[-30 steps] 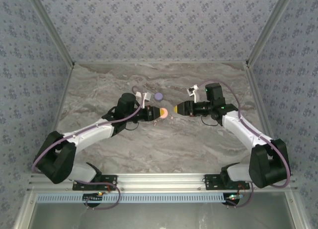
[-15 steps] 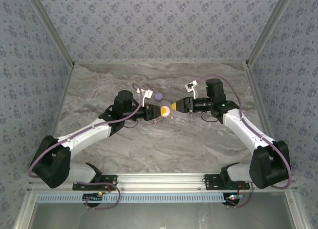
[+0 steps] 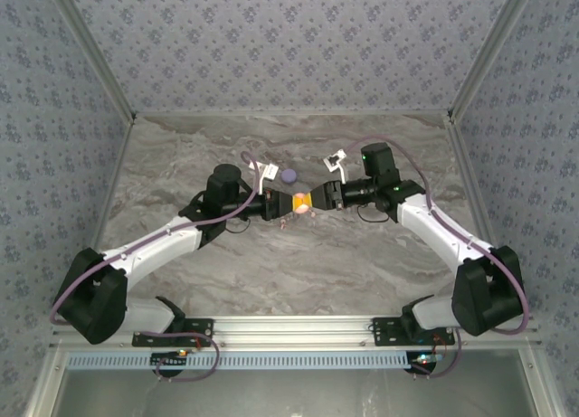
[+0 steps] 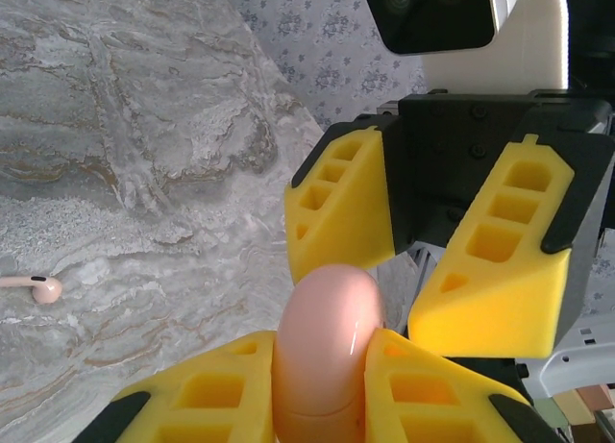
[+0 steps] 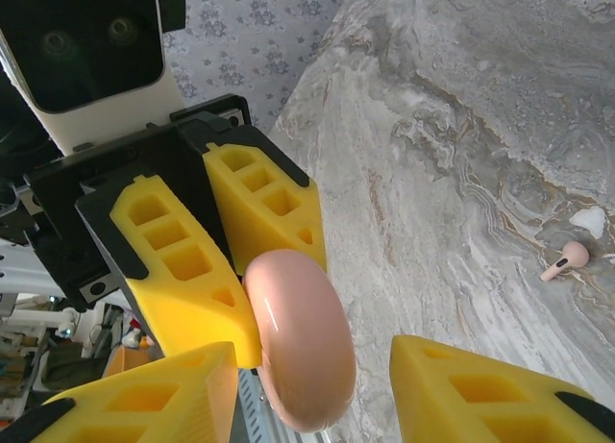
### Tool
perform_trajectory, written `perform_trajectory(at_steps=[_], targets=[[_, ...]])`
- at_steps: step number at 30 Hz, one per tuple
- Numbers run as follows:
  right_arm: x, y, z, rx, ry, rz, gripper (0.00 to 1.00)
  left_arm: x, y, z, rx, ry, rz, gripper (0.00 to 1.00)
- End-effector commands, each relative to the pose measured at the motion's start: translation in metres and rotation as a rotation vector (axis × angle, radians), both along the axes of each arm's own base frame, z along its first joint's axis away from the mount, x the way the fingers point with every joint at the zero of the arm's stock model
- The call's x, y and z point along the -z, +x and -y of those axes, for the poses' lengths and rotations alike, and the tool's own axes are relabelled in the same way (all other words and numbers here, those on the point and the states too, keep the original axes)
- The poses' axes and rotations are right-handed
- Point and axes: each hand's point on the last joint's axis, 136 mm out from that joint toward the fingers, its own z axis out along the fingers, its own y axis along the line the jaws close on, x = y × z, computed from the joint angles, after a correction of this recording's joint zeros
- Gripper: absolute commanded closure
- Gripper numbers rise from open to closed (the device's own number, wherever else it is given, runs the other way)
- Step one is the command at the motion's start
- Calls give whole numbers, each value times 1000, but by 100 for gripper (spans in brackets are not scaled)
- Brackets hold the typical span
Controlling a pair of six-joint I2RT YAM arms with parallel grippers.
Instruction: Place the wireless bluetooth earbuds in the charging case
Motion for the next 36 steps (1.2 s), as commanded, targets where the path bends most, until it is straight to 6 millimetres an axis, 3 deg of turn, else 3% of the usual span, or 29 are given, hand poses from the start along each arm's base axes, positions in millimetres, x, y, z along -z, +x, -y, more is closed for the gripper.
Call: perform_trajectory(at_steps=[1,10,13,17,28,36], targets=[[-7,-2,-5,-34,12,11,54,-39,-1,2,29,-69,105,80],[-8,-3,-9,-50,23,6,62,-42,-3,3,35,-79,110,80],[-11,-3,-10,-55,33,9,69,-41,-4,4,37,-78,107,80],[-18,0,-7,-26,40,28,77,-44,-4,3,31,-83,107,71],[-37,1,6,25,77,67,77,-51,-7,-4,-8,-116,112,49],[-49,-1,6,21,105,85,77,-56,-7,0,-2,-154,110,47]])
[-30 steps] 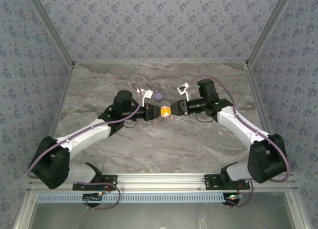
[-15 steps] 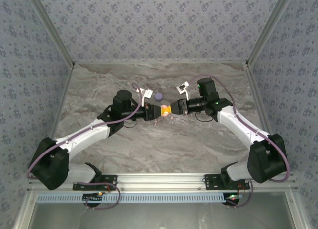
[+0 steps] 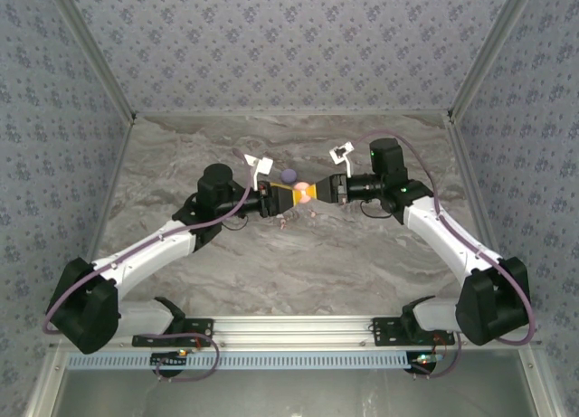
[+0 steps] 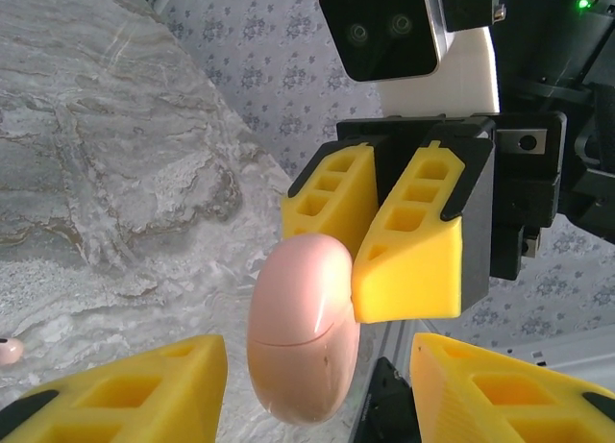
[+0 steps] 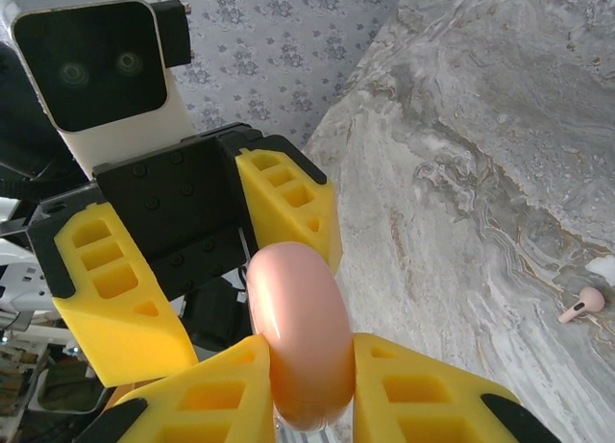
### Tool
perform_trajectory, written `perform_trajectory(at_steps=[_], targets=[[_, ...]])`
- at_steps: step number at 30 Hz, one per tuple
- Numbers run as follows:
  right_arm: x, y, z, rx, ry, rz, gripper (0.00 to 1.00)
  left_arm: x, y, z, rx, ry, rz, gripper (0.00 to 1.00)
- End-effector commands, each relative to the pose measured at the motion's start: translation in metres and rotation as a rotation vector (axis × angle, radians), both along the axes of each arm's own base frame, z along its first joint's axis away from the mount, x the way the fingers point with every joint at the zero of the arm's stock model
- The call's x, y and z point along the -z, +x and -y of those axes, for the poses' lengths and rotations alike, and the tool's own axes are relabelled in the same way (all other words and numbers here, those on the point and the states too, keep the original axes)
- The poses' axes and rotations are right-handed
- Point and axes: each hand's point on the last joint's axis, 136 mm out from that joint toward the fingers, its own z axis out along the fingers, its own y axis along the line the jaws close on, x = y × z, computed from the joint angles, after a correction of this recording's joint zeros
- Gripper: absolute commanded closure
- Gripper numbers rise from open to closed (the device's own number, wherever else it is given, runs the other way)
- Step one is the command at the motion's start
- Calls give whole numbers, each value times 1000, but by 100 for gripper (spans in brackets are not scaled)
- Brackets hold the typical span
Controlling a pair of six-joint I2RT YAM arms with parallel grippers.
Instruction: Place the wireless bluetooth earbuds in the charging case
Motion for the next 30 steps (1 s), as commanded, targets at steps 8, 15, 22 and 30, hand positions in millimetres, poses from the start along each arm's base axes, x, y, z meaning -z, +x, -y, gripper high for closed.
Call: perform_trajectory(at_steps=[8,15,22,30], targets=[[-18,-5,-1,-9,39,36,76,-14,-3,9,24,-43,33,51],[-18,-6,-1,-13,38,35,76,-13,-2,11,24,-40,32,56],[-16,-8,-2,-20,36,35,75,-12,-2,12,25,-35,29,64],[-16,-13,-5,-41,32,37,74,-12,-1,13,24,-32,31,73]])
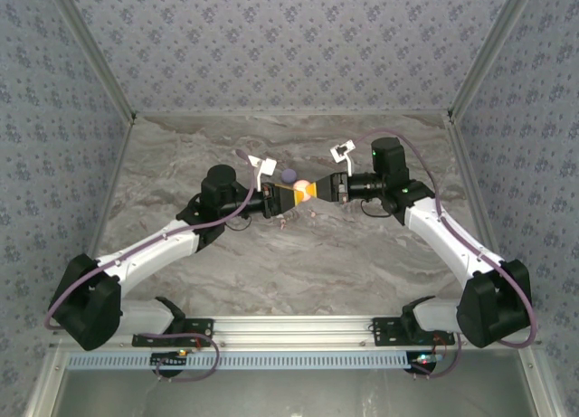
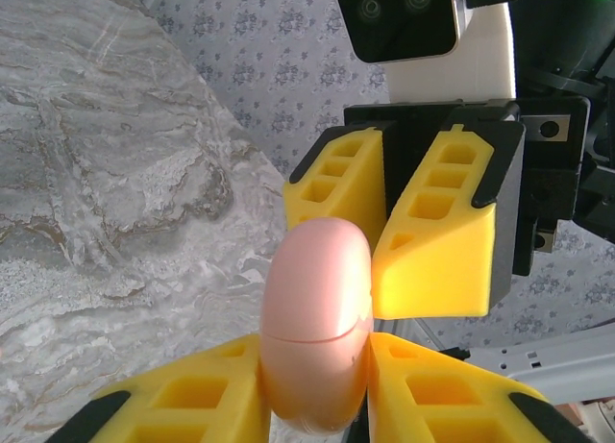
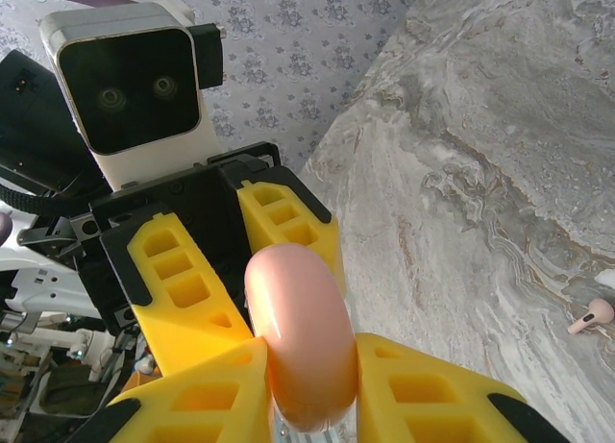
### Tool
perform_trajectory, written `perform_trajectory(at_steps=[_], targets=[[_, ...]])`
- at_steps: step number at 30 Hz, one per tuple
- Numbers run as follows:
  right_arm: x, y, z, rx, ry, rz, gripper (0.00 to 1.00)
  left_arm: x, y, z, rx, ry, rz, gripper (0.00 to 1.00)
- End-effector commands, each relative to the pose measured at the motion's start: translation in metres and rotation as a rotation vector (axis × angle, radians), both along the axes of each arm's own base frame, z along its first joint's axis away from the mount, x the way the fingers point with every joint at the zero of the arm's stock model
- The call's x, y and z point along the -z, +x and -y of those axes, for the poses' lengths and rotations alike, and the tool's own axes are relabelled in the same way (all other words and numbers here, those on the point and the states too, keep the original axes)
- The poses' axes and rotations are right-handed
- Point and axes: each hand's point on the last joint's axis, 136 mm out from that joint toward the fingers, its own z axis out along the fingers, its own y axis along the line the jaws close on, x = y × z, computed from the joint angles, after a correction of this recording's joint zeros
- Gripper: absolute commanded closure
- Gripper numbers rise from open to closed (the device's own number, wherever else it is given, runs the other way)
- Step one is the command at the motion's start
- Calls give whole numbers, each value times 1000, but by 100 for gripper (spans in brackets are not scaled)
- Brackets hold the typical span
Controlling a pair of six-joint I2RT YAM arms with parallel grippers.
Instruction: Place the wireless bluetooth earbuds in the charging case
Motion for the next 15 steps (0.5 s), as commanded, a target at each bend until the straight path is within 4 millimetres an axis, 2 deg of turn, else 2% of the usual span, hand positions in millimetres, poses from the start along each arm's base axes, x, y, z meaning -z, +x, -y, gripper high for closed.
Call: perform_trajectory(at_steps=[1,4,8,15], targets=[[-7,-13,-5,-45,11,27,74,-15,2,5,8,-25,40,74],[-5,-17,-7,-58,-5,30,72,-15,2,6,8,-19,42,79],[-6,-23,-9,-71,-20,42,72,-14,3,6,5,-6,46,79],[-5,-28,-12,-92,-38,51,75,-17,2,8,13,-12,52,73]])
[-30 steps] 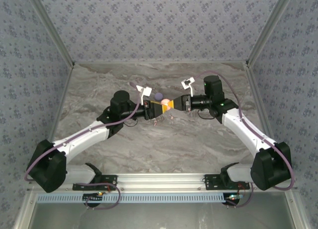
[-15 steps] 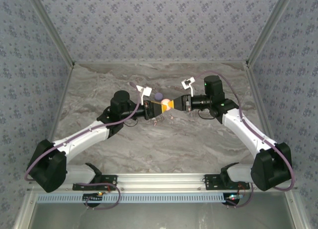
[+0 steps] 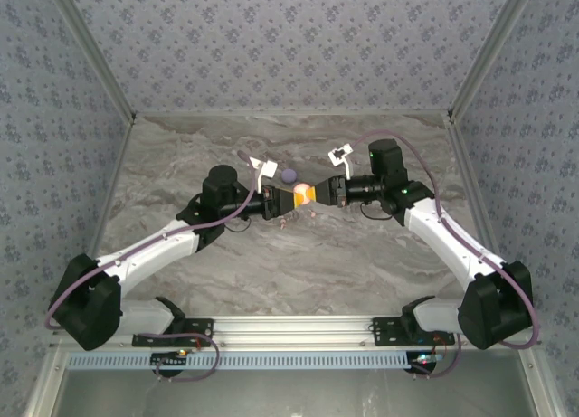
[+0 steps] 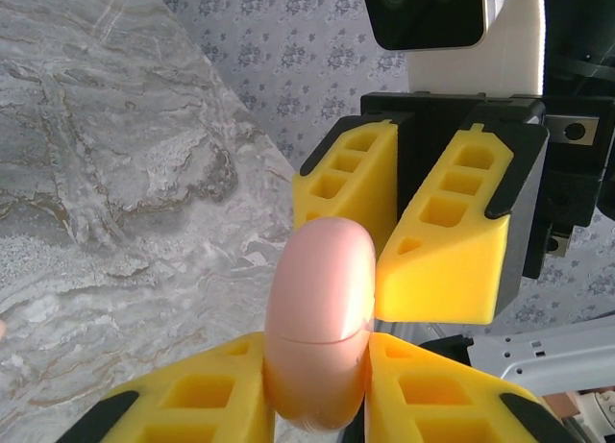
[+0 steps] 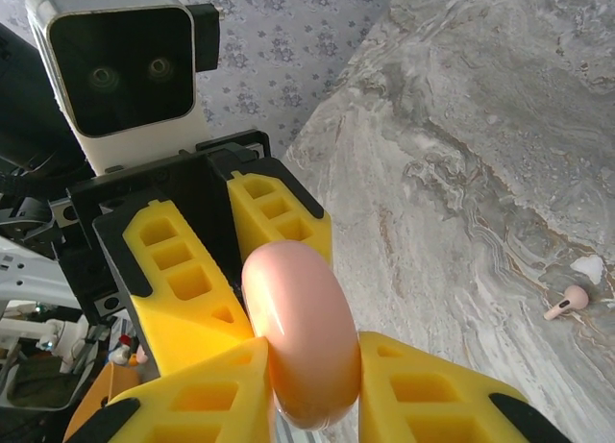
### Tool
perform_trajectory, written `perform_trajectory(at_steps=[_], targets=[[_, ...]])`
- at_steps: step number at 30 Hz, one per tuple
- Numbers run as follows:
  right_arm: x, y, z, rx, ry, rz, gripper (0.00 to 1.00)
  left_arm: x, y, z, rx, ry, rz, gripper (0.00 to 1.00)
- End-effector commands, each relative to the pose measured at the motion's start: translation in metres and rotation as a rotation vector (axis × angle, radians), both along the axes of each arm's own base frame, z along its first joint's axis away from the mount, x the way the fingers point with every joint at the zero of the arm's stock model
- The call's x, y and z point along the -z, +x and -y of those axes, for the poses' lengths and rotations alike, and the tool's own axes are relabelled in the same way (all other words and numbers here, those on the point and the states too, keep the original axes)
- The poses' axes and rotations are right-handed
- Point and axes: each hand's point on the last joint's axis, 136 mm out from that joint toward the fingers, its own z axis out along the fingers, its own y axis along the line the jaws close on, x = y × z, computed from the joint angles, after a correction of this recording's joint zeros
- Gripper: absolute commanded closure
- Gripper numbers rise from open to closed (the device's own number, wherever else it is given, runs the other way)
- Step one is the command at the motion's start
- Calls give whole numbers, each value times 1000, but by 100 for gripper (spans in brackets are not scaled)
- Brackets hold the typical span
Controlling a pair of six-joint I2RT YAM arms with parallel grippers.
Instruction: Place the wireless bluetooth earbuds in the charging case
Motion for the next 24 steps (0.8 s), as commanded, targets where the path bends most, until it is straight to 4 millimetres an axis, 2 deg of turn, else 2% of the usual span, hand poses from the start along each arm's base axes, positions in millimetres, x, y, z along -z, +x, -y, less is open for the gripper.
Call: perform_trajectory(at_steps=[1,8,12,15,18,20,24], targets=[[-13,-22,-10,-88,17,17,75,-26,5,8,2,-39,77,72],[-13,-23,-10,-93,16,17,75,-26,5,9,4,-40,77,70],[-12,-24,-11,-95,14,15,75,-26,5,10,5,-41,76,63],[-12,-24,-11,-96,13,14,76,-25,4,11,9,-41,76,64],[-11,-24,-10,-92,8,13,76,-25,3,12,13,-40,78,74],[-10,-23,-10,-87,4,14,76,-24,3,12,14,-38,73,75],[-9,-19,-8,-64,-5,15,76,-23,3,11,11,-35,73,69]])
